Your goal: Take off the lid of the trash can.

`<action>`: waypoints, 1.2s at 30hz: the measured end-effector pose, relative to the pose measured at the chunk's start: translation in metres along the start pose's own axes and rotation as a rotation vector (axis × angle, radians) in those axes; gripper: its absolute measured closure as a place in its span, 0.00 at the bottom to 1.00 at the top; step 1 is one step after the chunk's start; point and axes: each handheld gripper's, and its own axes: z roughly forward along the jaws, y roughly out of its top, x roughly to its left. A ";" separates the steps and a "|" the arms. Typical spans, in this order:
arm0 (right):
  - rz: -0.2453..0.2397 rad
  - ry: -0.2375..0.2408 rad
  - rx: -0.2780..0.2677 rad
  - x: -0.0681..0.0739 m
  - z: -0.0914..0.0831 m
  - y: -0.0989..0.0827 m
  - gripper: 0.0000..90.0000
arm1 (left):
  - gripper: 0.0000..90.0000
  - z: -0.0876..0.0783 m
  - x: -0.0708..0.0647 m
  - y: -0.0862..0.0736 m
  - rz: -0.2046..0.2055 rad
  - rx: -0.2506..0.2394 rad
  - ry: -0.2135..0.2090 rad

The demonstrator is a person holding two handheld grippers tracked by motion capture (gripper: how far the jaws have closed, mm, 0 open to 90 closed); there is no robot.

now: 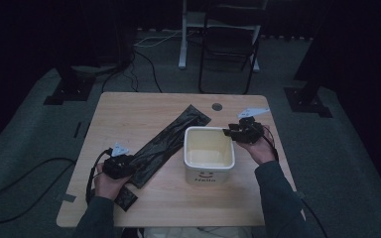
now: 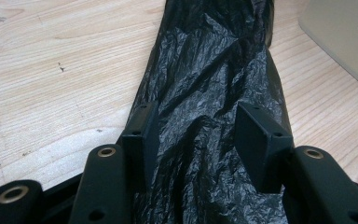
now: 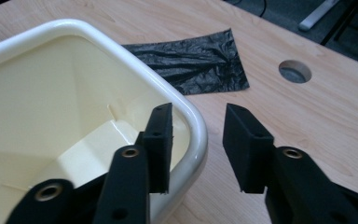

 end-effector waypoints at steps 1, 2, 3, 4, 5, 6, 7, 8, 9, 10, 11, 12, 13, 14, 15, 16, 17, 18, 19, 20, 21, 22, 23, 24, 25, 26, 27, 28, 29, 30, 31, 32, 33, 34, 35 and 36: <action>0.001 -0.001 0.008 0.000 0.002 0.000 0.72 | 0.57 0.000 0.000 0.000 0.001 0.001 0.000; 0.002 -0.002 0.018 0.001 0.004 0.000 0.73 | 0.57 0.000 0.000 0.000 0.002 0.002 0.000; 0.002 -0.002 0.018 0.001 0.004 0.000 0.73 | 0.57 0.000 0.000 0.000 0.002 0.002 0.000; -0.003 -0.004 0.033 0.002 0.008 0.000 0.76 | 0.57 0.001 -0.001 0.000 0.003 0.004 -0.001; -0.002 0.000 0.034 0.002 0.009 -0.001 0.77 | 0.57 0.001 -0.001 0.000 0.004 0.004 -0.001; 0.000 0.004 0.035 0.003 0.009 -0.001 0.78 | 0.56 0.001 -0.001 0.000 0.005 0.005 -0.001; -0.004 -0.005 0.036 0.004 0.010 0.000 0.78 | 0.56 0.001 -0.001 0.000 0.006 0.005 -0.001; -0.004 -0.005 0.036 0.004 0.010 0.000 0.78 | 0.56 0.001 -0.001 0.000 0.006 0.005 -0.001; -0.008 -0.021 0.039 0.006 0.010 0.000 0.78 | 0.56 0.001 0.000 0.001 0.004 0.003 -0.001; -0.009 -0.025 0.041 0.007 0.010 0.000 0.79 | 0.56 0.001 0.000 0.001 0.002 0.002 -0.001; -0.009 -0.030 0.043 0.009 0.011 0.001 0.79 | 0.56 0.002 0.000 0.001 0.002 0.001 -0.001; -0.008 -0.034 0.045 0.010 0.011 0.001 0.79 | 0.56 0.002 0.000 0.001 0.002 0.000 0.000; -0.007 -0.035 0.044 0.011 0.011 0.001 0.79 | 0.56 0.002 0.000 0.001 0.003 0.001 0.000; -0.007 -0.035 0.044 0.011 0.011 0.001 0.79 | 0.56 0.002 0.000 0.001 0.003 0.001 0.000; -0.010 -0.034 0.042 0.013 0.012 0.001 0.79 | 0.56 0.002 0.000 0.001 0.005 0.003 0.001; -0.006 -0.033 0.045 0.017 0.014 0.003 0.79 | 0.56 0.003 0.000 0.001 0.007 0.007 0.002; -0.007 -0.034 0.046 0.019 0.015 0.004 0.79 | 0.56 0.003 0.000 0.001 0.007 0.009 0.002; -0.010 -0.032 0.045 0.021 0.016 0.005 0.79 | 0.56 0.003 0.000 0.001 0.007 0.009 0.003; -0.013 -0.029 0.046 0.023 0.017 0.006 0.79 | 0.56 0.003 0.000 0.001 0.007 0.009 0.003; -0.014 -0.027 0.046 0.026 0.018 0.007 0.79 | 0.56 0.003 0.000 0.001 0.007 0.009 0.004; -0.013 -0.025 0.045 0.028 0.020 0.008 0.79 | 0.56 0.003 0.000 0.001 0.007 0.009 0.005; -0.014 -0.019 0.043 0.031 0.021 0.009 0.79 | 0.56 0.003 0.001 0.001 0.008 0.010 0.007; -0.015 -0.010 0.041 0.032 0.022 0.009 0.78 | 0.56 0.003 0.001 0.001 0.006 0.009 0.006; -0.016 -0.003 0.041 0.034 0.024 0.010 0.77 | 0.56 0.003 0.001 0.001 0.005 0.009 0.006; -0.016 0.000 0.045 0.035 0.025 0.012 0.76 | 0.56 0.003 0.001 0.001 0.005 0.007 0.007; -0.021 0.001 0.052 0.036 0.027 0.013 0.74 | 0.56 0.003 0.001 0.001 0.004 0.006 0.007; -0.025 0.003 0.064 0.036 0.029 0.014 0.72 | 0.56 0.003 0.001 0.001 0.005 0.007 0.008; -0.028 0.004 0.077 0.036 0.032 0.016 0.72 | 0.56 0.003 0.001 0.001 0.006 0.007 0.008; -0.033 0.000 0.088 0.037 0.033 0.017 0.72 | 0.56 0.003 0.001 0.001 0.007 0.007 0.008; -0.037 -0.002 0.094 0.037 0.034 0.018 0.74 | 0.56 0.003 0.001 0.001 0.007 0.007 0.009; -0.043 -0.010 0.098 0.037 0.035 0.018 0.76 | 0.56 0.003 0.001 0.001 0.007 0.008 0.010; -0.043 -0.010 0.098 0.037 0.035 0.018 0.76 | 0.56 0.003 0.001 0.001 0.007 0.008 0.010; -0.046 -0.013 0.101 0.037 0.035 0.018 0.76 | 0.56 0.003 0.001 0.001 0.007 0.008 0.010; -0.046 -0.013 0.101 0.037 0.035 0.018 0.77 | 0.56 0.004 0.002 0.000 0.006 0.010 0.010; -0.059 -0.020 0.102 0.037 0.033 0.018 0.78 | 0.56 0.004 0.002 0.001 0.007 0.012 0.010; -0.065 -0.024 0.100 0.038 0.033 0.018 0.79 | 0.56 0.004 0.001 0.001 0.007 0.010 0.011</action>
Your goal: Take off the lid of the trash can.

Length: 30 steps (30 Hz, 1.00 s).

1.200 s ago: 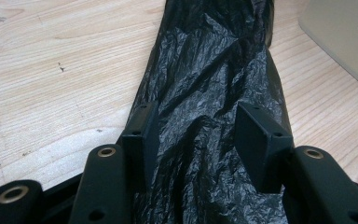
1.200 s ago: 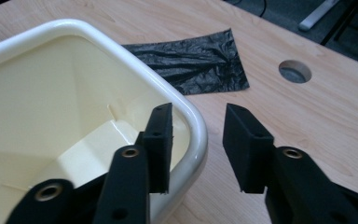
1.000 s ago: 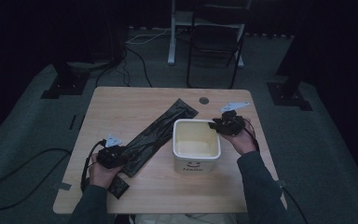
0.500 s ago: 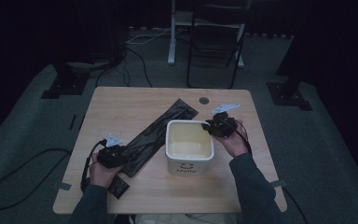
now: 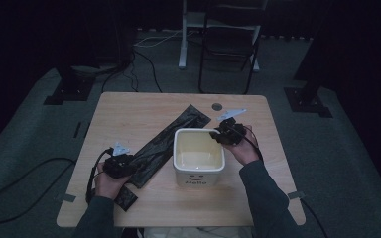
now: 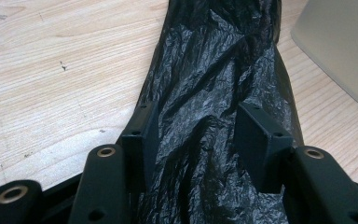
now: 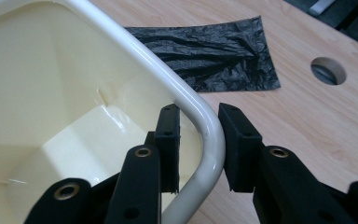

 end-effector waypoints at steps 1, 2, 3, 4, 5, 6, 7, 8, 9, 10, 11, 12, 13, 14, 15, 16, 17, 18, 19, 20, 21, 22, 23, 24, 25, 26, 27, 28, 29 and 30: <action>0.000 -0.003 -0.009 0.000 -0.001 0.000 0.80 | 0.56 0.000 0.000 0.000 0.001 0.000 0.000; -0.003 -0.006 -0.016 0.001 -0.002 0.000 0.80 | 0.56 0.000 0.000 0.000 0.003 0.001 0.000; -0.011 -0.011 -0.026 0.001 -0.004 0.000 0.81 | 0.56 0.000 -0.001 0.000 0.003 0.000 -0.001; -0.017 -0.016 -0.030 0.002 -0.005 0.000 0.81 | 0.56 0.000 -0.001 0.000 0.003 0.000 -0.001; -0.022 -0.018 -0.036 0.002 -0.006 0.000 0.81 | 0.56 0.000 -0.001 0.000 0.003 0.001 -0.001; -0.023 -0.018 -0.040 0.002 -0.007 0.000 0.81 | 0.56 0.000 -0.001 0.000 0.003 0.001 -0.002; -0.025 -0.017 -0.048 0.001 -0.008 0.000 0.81 | 0.56 0.000 -0.001 0.000 0.004 0.001 -0.001; -0.025 -0.015 -0.051 0.001 -0.009 -0.001 0.81 | 0.56 0.000 -0.001 0.000 0.003 0.001 -0.001; -0.028 -0.013 -0.060 0.001 -0.011 -0.001 0.81 | 0.56 0.000 -0.001 0.000 0.002 0.001 -0.002; -0.029 -0.013 -0.065 0.001 -0.013 -0.001 0.82 | 0.56 0.000 -0.001 0.000 0.002 0.001 -0.001; -0.032 -0.009 -0.075 0.001 -0.015 -0.001 0.82 | 0.56 0.000 -0.001 0.000 0.002 0.002 -0.001; -0.034 -0.014 -0.080 0.001 -0.017 -0.001 0.82 | 0.56 0.000 -0.001 0.000 0.002 0.000 -0.001; -0.033 -0.012 -0.087 0.001 -0.018 -0.001 0.82 | 0.56 0.000 -0.001 0.000 0.003 0.001 -0.001; -0.035 -0.011 -0.094 0.001 -0.020 -0.001 0.82 | 0.56 0.000 -0.001 0.000 0.005 0.002 -0.001; -0.036 -0.012 -0.099 0.001 -0.022 -0.001 0.82 | 0.56 0.000 -0.001 0.000 0.005 0.002 -0.001; -0.033 -0.012 -0.109 0.000 -0.023 -0.001 0.82 | 0.56 0.000 -0.001 0.000 0.006 0.002 -0.001; -0.033 -0.010 -0.113 0.000 -0.025 -0.001 0.82 | 0.56 0.000 -0.001 0.000 0.007 0.002 0.000; -0.033 -0.011 -0.117 -0.001 -0.027 -0.001 0.83 | 0.56 0.000 -0.001 0.000 0.007 0.001 -0.001; -0.031 -0.010 -0.124 -0.001 -0.029 -0.001 0.83 | 0.56 0.000 -0.001 0.000 0.007 0.001 -0.001; -0.031 -0.011 -0.127 -0.002 -0.031 -0.002 0.83 | 0.56 0.000 -0.001 0.000 0.006 0.000 -0.002; -0.029 -0.010 -0.132 -0.003 -0.033 -0.002 0.83 | 0.56 0.000 -0.001 0.000 0.007 0.000 -0.001; -0.027 -0.009 -0.138 -0.004 -0.034 -0.002 0.83 | 0.56 0.000 -0.001 0.000 0.007 0.002 -0.001; -0.025 -0.010 -0.139 -0.005 -0.036 -0.002 0.83 | 0.56 0.001 -0.001 0.000 0.006 0.001 -0.002; -0.023 -0.010 -0.141 -0.006 -0.038 -0.002 0.83 | 0.56 0.001 -0.001 0.000 0.006 0.001 -0.001; -0.023 -0.010 -0.146 -0.006 -0.041 -0.002 0.83 | 0.56 0.001 -0.001 0.000 0.006 0.001 -0.001; -0.023 -0.010 -0.146 -0.006 -0.041 -0.002 0.83 | 0.56 0.001 -0.001 0.000 0.006 0.001 -0.001; -0.023 -0.009 -0.148 -0.007 -0.043 -0.001 0.83 | 0.56 0.001 -0.001 0.000 0.006 0.001 -0.001; -0.030 -0.009 -0.158 -0.008 -0.048 0.000 0.83 | 0.56 0.001 -0.002 0.000 0.008 0.003 -0.001; -0.032 -0.009 -0.161 -0.009 -0.050 0.000 0.83 | 0.56 0.001 -0.002 0.000 0.007 0.003 -0.001; -0.030 -0.012 -0.165 -0.009 -0.052 0.000 0.83 | 0.56 0.001 -0.002 0.000 0.007 0.003 -0.001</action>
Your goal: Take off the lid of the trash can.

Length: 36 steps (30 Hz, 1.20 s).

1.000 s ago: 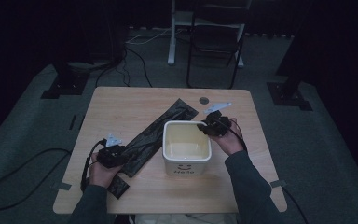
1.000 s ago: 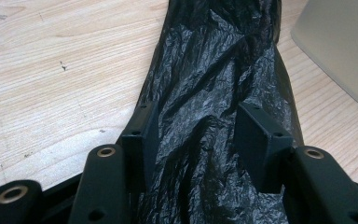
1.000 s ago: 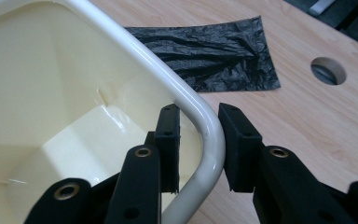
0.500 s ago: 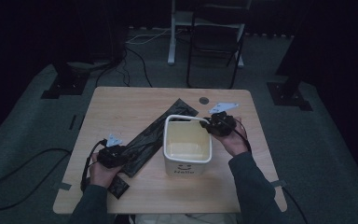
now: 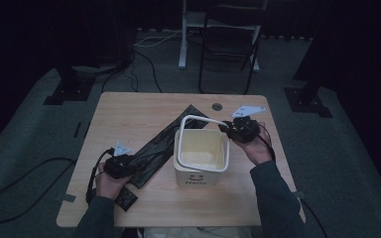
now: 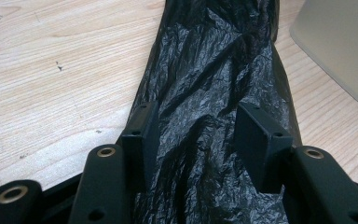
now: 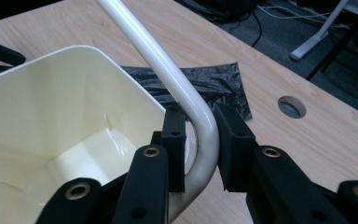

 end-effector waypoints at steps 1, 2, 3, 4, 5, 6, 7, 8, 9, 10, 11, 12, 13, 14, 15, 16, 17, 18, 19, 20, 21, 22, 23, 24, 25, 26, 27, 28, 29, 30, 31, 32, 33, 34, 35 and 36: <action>0.000 -0.001 -0.002 -0.001 -0.002 0.000 0.84 | 0.56 0.000 0.000 0.000 0.000 0.000 0.000; -0.002 -0.003 -0.006 -0.002 -0.004 0.000 0.84 | 0.56 0.000 0.000 0.000 0.001 0.000 0.000; -0.007 -0.006 -0.010 -0.003 -0.006 0.000 0.84 | 0.56 0.000 0.000 0.000 0.000 -0.001 0.000; -0.003 -0.009 -0.010 -0.004 -0.008 0.000 0.84 | 0.56 0.000 0.000 0.000 0.000 -0.001 -0.001; 0.001 -0.012 -0.010 -0.006 -0.010 0.000 0.84 | 0.56 0.000 0.000 0.000 0.000 -0.001 -0.001; 0.001 -0.014 -0.008 -0.007 -0.012 -0.001 0.84 | 0.56 0.000 0.000 0.000 -0.001 -0.002 -0.001; 0.000 -0.018 -0.006 -0.009 -0.013 -0.002 0.84 | 0.56 0.000 0.000 0.000 -0.002 -0.002 -0.001; 0.000 -0.018 -0.006 -0.009 -0.013 -0.002 0.84 | 0.56 0.000 0.000 0.000 -0.002 -0.002 -0.001; 0.005 -0.022 -0.003 -0.011 -0.015 -0.003 0.84 | 0.56 0.000 0.000 0.000 0.000 0.000 -0.001; 0.010 -0.029 0.003 -0.015 -0.018 -0.006 0.84 | 0.56 0.000 0.000 0.000 0.001 0.000 -0.001; 0.010 -0.033 0.005 -0.017 -0.020 -0.007 0.84 | 0.56 0.000 0.000 0.000 0.000 0.000 -0.001; 0.010 -0.035 0.005 -0.019 -0.021 -0.008 0.84 | 0.56 0.000 0.000 0.000 0.000 0.000 -0.001; 0.010 -0.037 0.009 -0.021 -0.023 -0.010 0.84 | 0.57 0.000 0.000 0.000 0.001 0.001 -0.002; 0.011 -0.038 0.014 -0.023 -0.024 -0.011 0.84 | 0.56 0.000 0.000 0.000 0.000 0.000 -0.002; 0.012 -0.040 0.016 -0.024 -0.025 -0.012 0.84 | 0.56 0.001 0.000 0.000 0.000 0.001 -0.003; 0.012 -0.042 0.018 -0.026 -0.027 -0.013 0.84 | 0.56 0.001 0.000 0.000 0.000 0.002 -0.003; 0.011 -0.044 0.018 -0.028 -0.028 -0.014 0.84 | 0.56 0.001 0.000 0.000 0.001 0.002 -0.002; 0.012 -0.047 0.021 -0.030 -0.030 -0.015 0.84 | 0.56 0.001 0.000 0.000 0.001 0.003 -0.002; 0.011 -0.049 0.022 -0.032 -0.031 -0.016 0.84 | 0.56 0.001 0.000 0.000 0.002 0.004 -0.002; 0.010 -0.053 0.023 -0.034 -0.033 -0.018 0.84 | 0.56 0.001 0.000 0.000 0.002 0.004 -0.001; 0.011 -0.057 0.025 -0.037 -0.034 -0.019 0.84 | 0.56 0.001 0.000 0.000 0.003 0.004 -0.001; 0.015 -0.060 0.026 -0.038 -0.036 -0.020 0.84 | 0.56 0.001 0.000 0.000 0.003 0.004 -0.001; 0.017 -0.063 0.027 -0.040 -0.037 -0.021 0.84 | 0.56 0.001 0.000 0.000 0.002 0.004 -0.001; 0.017 -0.067 0.030 -0.042 -0.039 -0.022 0.84 | 0.56 0.001 0.000 0.000 0.002 0.005 -0.001; 0.020 -0.070 0.029 -0.044 -0.040 -0.023 0.84 | 0.56 0.001 0.000 0.000 0.002 0.006 -0.001; 0.022 -0.072 0.029 -0.046 -0.041 -0.024 0.84 | 0.56 0.001 0.000 0.000 0.002 0.006 -0.001; 0.022 -0.075 0.031 -0.048 -0.043 -0.025 0.84 | 0.56 0.002 0.000 0.000 0.001 0.006 -0.002; 0.021 -0.077 0.031 -0.049 -0.044 -0.027 0.84 | 0.56 0.002 0.000 -0.001 0.000 0.006 -0.002; 0.026 -0.080 0.034 -0.051 -0.045 -0.028 0.84 | 0.56 0.002 0.000 -0.001 0.000 0.007 -0.002; 0.027 -0.085 0.038 -0.053 -0.046 -0.029 0.84 | 0.56 0.002 0.000 -0.001 0.000 0.007 -0.002; 0.025 -0.089 0.041 -0.055 -0.048 -0.030 0.84 | 0.56 0.002 0.000 -0.001 -0.001 0.009 -0.002; 0.022 -0.093 0.046 -0.056 -0.049 -0.031 0.84 | 0.56 0.002 0.000 -0.001 -0.002 0.008 -0.003; 0.021 -0.096 0.050 -0.058 -0.050 -0.033 0.84 | 0.56 0.002 0.000 -0.001 -0.002 0.008 -0.003; 0.020 -0.098 0.051 -0.060 -0.052 -0.034 0.84 | 0.56 0.002 0.000 -0.001 -0.002 0.008 -0.002; 0.024 -0.102 0.052 -0.062 -0.054 -0.036 0.84 | 0.56 0.003 0.000 -0.001 -0.002 0.008 -0.002; 0.024 -0.105 0.051 -0.064 -0.055 -0.037 0.84 | 0.56 0.003 0.000 -0.001 -0.001 0.009 -0.002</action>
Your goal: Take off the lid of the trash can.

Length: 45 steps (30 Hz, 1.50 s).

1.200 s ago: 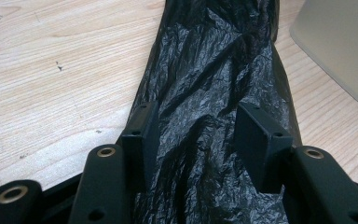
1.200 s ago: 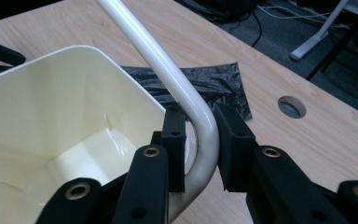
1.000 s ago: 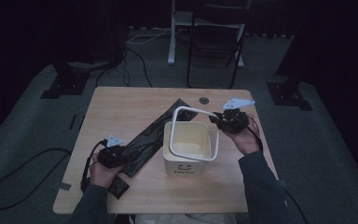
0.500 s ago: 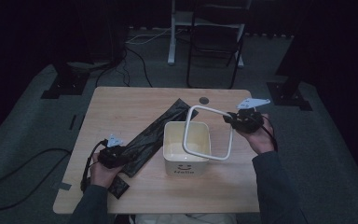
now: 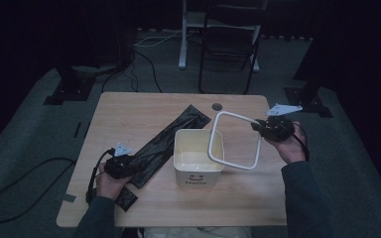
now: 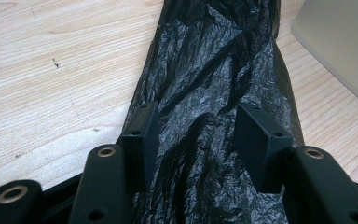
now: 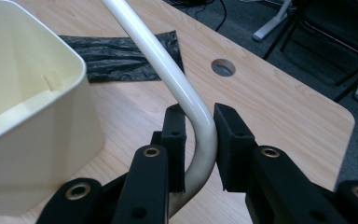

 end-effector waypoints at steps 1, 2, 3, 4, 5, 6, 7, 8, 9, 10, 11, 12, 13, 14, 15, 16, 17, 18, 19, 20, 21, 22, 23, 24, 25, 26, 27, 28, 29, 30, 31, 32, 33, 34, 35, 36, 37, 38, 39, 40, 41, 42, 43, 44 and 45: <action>0.005 -0.001 0.001 -0.002 -0.001 -0.002 0.84 | 0.56 0.000 0.000 0.000 0.001 0.001 0.000; 0.008 -0.003 0.002 -0.004 -0.002 -0.003 0.84 | 0.56 0.000 0.000 0.000 0.001 0.002 -0.001; 0.008 -0.003 0.002 -0.004 -0.002 -0.003 0.84 | 0.56 0.000 0.000 0.000 0.001 0.002 -0.001; 0.006 -0.011 0.008 -0.007 -0.004 -0.006 0.84 | 0.56 0.000 0.000 0.000 0.001 0.002 -0.001; 0.002 -0.013 0.013 -0.009 -0.005 -0.008 0.84 | 0.56 0.000 0.000 0.000 0.002 0.004 -0.002; 0.000 -0.016 0.016 -0.010 -0.006 -0.009 0.84 | 0.56 0.001 0.000 0.000 0.002 0.003 -0.002; -0.002 -0.017 0.018 -0.012 -0.007 -0.011 0.84 | 0.56 0.001 0.000 0.000 0.002 0.003 -0.001; 0.002 -0.020 0.022 -0.013 -0.008 -0.012 0.84 | 0.56 0.001 0.000 0.000 0.002 0.004 -0.001; 0.003 -0.024 0.022 -0.015 -0.010 -0.014 0.84 | 0.56 0.001 0.000 0.000 0.002 0.005 -0.001; 0.007 -0.027 0.023 -0.017 -0.011 -0.016 0.84 | 0.56 0.001 0.000 0.000 0.002 0.004 -0.001; 0.009 -0.031 0.024 -0.019 -0.012 -0.018 0.84 | 0.56 0.000 0.000 0.000 0.003 0.004 -0.001; 0.013 -0.034 0.025 -0.020 -0.014 -0.020 0.84 | 0.56 0.000 0.000 0.000 0.002 0.005 -0.001; 0.013 -0.037 0.024 -0.022 -0.016 -0.022 0.84 | 0.56 0.000 0.000 0.000 0.000 0.004 -0.002; 0.012 -0.040 0.027 -0.024 -0.017 -0.024 0.84 | 0.56 0.000 0.000 0.000 0.000 0.004 -0.002; 0.013 -0.043 0.032 -0.025 -0.019 -0.026 0.84 | 0.56 0.001 0.000 0.000 -0.003 0.001 0.000; 0.011 -0.047 0.036 -0.026 -0.020 -0.028 0.84 | 0.56 0.001 0.000 0.000 -0.002 0.003 -0.001; 0.009 -0.051 0.045 -0.028 -0.022 -0.030 0.84 | 0.56 0.001 0.000 0.000 -0.002 0.003 0.000; 0.004 -0.059 0.052 -0.029 -0.023 -0.032 0.84 | 0.56 0.001 0.000 0.000 -0.002 0.002 0.000; 0.004 -0.064 0.056 -0.030 -0.024 -0.034 0.84 | 0.56 0.001 0.000 0.000 -0.001 0.003 0.000; 0.004 -0.064 0.056 -0.030 -0.024 -0.034 0.84 | 0.56 0.001 0.000 0.000 -0.001 0.003 0.000; 0.005 -0.070 0.066 -0.034 -0.026 -0.037 0.84 | 0.56 0.001 0.000 0.000 -0.001 0.003 0.000; 0.005 -0.070 0.068 -0.035 -0.027 -0.039 0.84 | 0.56 0.001 0.000 0.000 0.000 0.003 0.000; 0.006 -0.070 0.072 -0.036 -0.028 -0.040 0.84 | 0.56 0.000 0.000 0.000 -0.003 0.001 -0.001; 0.003 -0.073 0.082 -0.037 -0.028 -0.042 0.84 | 0.56 0.000 0.000 0.000 -0.003 0.001 -0.001; -0.005 -0.078 0.088 -0.037 -0.027 -0.043 0.84 | 0.56 0.000 0.000 0.000 -0.002 0.002 0.000; -0.007 -0.079 0.096 -0.038 -0.026 -0.045 0.84 | 0.56 0.000 0.000 0.000 -0.002 0.002 0.000; -0.010 -0.081 0.102 -0.038 -0.025 -0.047 0.84 | 0.56 0.001 -0.001 0.000 0.000 0.002 0.000; -0.008 -0.081 0.109 -0.039 -0.024 -0.048 0.84 | 0.56 0.000 -0.001 0.000 0.001 0.002 0.001; -0.007 -0.080 0.112 -0.039 -0.022 -0.050 0.84 | 0.56 0.000 -0.001 0.000 0.001 0.001 0.000; -0.008 -0.079 0.117 -0.039 -0.021 -0.052 0.84 | 0.56 0.000 -0.001 0.000 0.001 0.001 0.000; -0.011 -0.079 0.121 -0.039 -0.019 -0.053 0.84 | 0.56 0.000 0.000 0.000 0.001 0.002 -0.001; -0.011 -0.079 0.129 -0.039 -0.017 -0.055 0.84 | 0.56 0.000 0.000 0.000 0.001 0.002 0.000; -0.015 -0.080 0.136 -0.038 -0.015 -0.056 0.84 | 0.56 0.000 0.000 0.000 0.000 0.001 0.000; -0.019 -0.080 0.142 -0.038 -0.012 -0.057 0.84 | 0.56 0.000 0.000 0.000 0.000 0.001 0.000; -0.019 -0.082 0.149 -0.037 -0.010 -0.059 0.84 | 0.56 0.000 0.000 0.000 -0.002 -0.002 0.001; -0.020 -0.081 0.156 -0.037 -0.007 -0.060 0.84 | 0.56 0.000 0.000 0.000 -0.002 -0.002 0.001; -0.023 -0.078 0.160 -0.036 -0.004 -0.062 0.84 | 0.56 0.000 0.000 0.000 -0.002 -0.002 0.001; -0.024 -0.078 0.168 -0.035 -0.001 -0.063 0.84 | 0.56 0.000 0.000 0.000 -0.001 -0.001 0.002; -0.024 -0.078 0.168 -0.035 -0.001 -0.063 0.84 | 0.56 0.000 0.000 0.000 -0.001 -0.001 0.002; -0.025 -0.074 0.182 -0.033 0.006 -0.067 0.84 | 0.56 0.000 0.000 0.000 0.001 0.001 0.001; -0.026 -0.070 0.192 -0.032 0.010 -0.069 0.84 | 0.56 0.000 0.000 0.000 0.002 0.001 0.001; -0.031 -0.071 0.202 -0.031 0.015 -0.071 0.84 | 0.56 0.000 0.000 0.000 0.002 0.002 0.002; -0.034 -0.072 0.213 -0.030 0.019 -0.073 0.84 | 0.56 0.000 0.000 0.000 0.003 0.002 0.002; -0.035 -0.071 0.224 -0.029 0.023 -0.074 0.84 | 0.56 0.000 0.000 -0.001 0.000 0.000 0.003; -0.035 -0.070 0.236 -0.028 0.028 -0.076 0.84 | 0.56 0.000 0.000 -0.001 -0.002 -0.002 0.004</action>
